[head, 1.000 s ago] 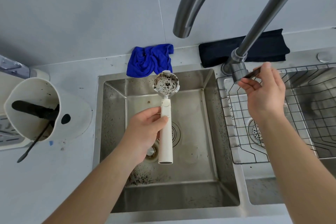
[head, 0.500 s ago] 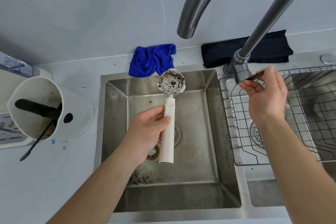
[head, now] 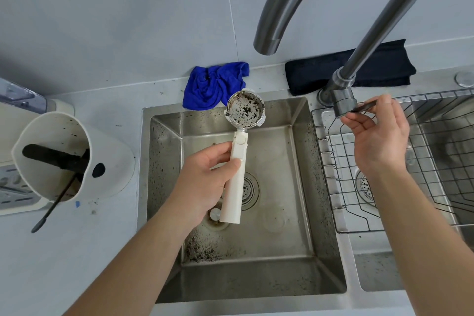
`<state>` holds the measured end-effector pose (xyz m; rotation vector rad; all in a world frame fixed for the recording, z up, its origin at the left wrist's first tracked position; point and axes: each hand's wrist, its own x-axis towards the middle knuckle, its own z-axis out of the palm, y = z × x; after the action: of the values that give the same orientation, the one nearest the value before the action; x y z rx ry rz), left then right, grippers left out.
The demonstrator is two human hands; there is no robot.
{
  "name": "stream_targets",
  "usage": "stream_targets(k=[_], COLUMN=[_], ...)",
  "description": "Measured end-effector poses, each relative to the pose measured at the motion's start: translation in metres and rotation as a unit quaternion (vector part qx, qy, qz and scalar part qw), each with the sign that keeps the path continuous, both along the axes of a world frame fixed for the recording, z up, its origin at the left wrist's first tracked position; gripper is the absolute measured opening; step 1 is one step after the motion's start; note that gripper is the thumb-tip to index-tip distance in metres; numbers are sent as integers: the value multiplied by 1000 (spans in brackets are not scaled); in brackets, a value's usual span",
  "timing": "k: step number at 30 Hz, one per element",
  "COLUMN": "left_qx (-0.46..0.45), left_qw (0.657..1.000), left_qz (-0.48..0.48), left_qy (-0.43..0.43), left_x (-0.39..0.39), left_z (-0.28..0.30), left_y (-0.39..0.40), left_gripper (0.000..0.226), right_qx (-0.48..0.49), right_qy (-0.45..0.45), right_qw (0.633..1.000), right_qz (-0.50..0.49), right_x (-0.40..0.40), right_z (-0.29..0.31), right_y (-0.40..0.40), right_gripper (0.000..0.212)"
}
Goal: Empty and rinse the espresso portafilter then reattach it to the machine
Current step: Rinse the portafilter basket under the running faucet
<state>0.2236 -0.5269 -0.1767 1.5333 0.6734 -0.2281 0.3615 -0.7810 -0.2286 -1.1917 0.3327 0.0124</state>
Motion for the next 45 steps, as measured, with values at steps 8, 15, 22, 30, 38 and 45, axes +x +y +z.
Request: stream_targets(k=[8, 15, 22, 30, 38, 45], left_qx=[-9, -4, -21, -41, -79, -205], left_qw=[1000, 1000, 1000, 999, 997, 978], left_qz=[-3, -12, -5, -10, -12, 33], left_qy=[-13, -11, -6, -7, -8, 35], left_x=[3, 3, 5, 5, 13, 16], left_z=[-1, -5, -11, -18, -20, -26], left_y=[3, 3, 3, 4, -4, -7], left_gripper=[37, 37, 37, 38, 37, 24], right_qx=[9, 10, 13, 7, 2, -12], right_qy=[0, -2, 2, 4, 13, 11], right_qw=[1000, 1000, 1000, 1000, 1000, 1000], right_qz=[-9, -10, -5, 3, -1, 3], right_x=[0, -1, -1, 0, -1, -2], right_z=[-1, -1, -3, -2, 0, 1], right_y=[0, 2, -1, -2, -1, 0], right_gripper=[24, 23, 23, 22, 23, 22])
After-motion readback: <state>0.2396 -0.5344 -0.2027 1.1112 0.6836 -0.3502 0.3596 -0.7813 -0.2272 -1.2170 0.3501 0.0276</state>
